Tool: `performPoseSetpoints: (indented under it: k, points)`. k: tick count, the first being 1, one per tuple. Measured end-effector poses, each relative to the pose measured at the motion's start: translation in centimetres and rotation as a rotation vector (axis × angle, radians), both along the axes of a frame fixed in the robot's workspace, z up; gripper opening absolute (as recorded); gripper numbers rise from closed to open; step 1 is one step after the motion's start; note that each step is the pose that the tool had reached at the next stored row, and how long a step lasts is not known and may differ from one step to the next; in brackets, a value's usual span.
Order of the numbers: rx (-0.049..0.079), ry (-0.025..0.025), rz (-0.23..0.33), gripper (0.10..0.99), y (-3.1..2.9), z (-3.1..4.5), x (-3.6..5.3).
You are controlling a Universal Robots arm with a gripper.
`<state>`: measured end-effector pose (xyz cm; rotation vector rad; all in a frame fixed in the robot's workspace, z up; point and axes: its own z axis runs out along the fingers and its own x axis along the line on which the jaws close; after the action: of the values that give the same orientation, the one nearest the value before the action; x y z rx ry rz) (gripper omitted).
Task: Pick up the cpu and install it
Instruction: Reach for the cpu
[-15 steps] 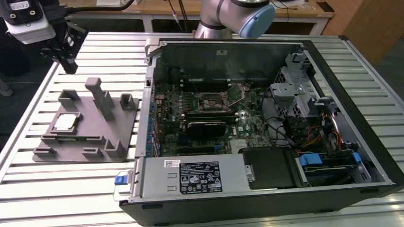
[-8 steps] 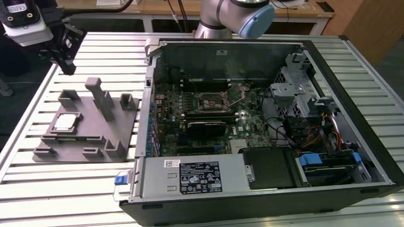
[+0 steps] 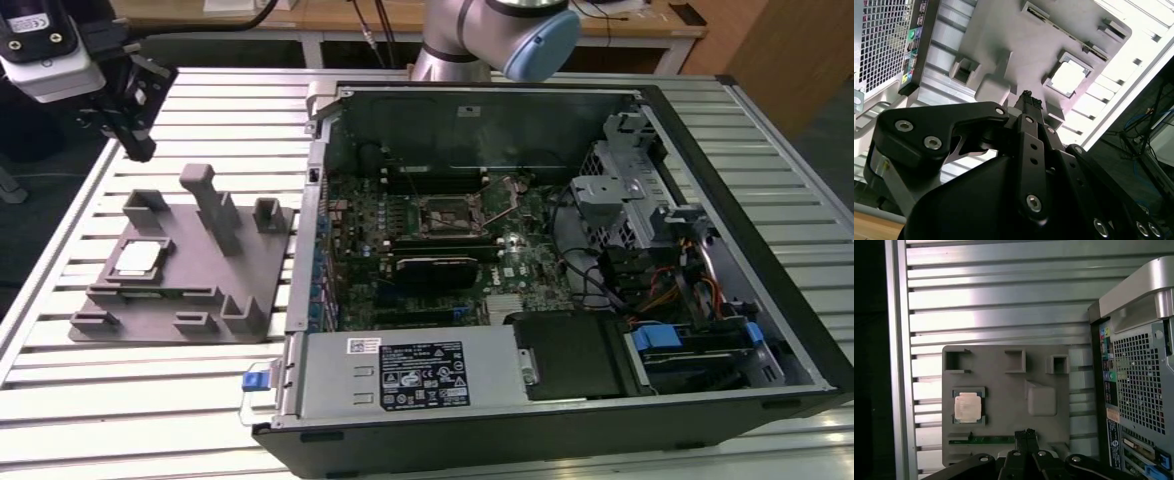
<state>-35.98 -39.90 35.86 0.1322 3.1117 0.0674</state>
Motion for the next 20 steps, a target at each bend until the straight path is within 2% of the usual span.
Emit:
performPoseSetpoints:
  k: [20]
  points:
    - [0.000,0.0000,-0.001,0.106,0.00,-0.67,-1.31]
